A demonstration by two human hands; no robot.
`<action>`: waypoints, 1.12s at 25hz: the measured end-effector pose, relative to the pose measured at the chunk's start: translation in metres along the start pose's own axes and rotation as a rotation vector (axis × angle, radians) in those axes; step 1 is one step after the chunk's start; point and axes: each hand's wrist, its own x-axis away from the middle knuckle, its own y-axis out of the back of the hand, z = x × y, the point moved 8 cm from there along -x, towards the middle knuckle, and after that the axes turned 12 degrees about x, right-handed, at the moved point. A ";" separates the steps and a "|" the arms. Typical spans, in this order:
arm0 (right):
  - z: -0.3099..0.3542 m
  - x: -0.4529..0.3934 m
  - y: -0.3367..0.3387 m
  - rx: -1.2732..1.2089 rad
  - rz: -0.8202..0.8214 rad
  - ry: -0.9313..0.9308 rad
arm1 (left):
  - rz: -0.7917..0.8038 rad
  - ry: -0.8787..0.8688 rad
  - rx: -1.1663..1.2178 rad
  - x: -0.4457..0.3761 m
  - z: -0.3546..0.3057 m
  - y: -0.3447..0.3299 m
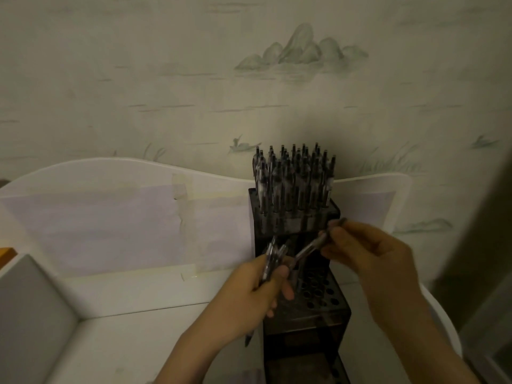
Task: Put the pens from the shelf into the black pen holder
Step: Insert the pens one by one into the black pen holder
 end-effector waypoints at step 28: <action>0.002 0.022 -0.019 0.609 -0.016 0.502 | 0.081 -0.011 0.017 -0.003 0.002 -0.019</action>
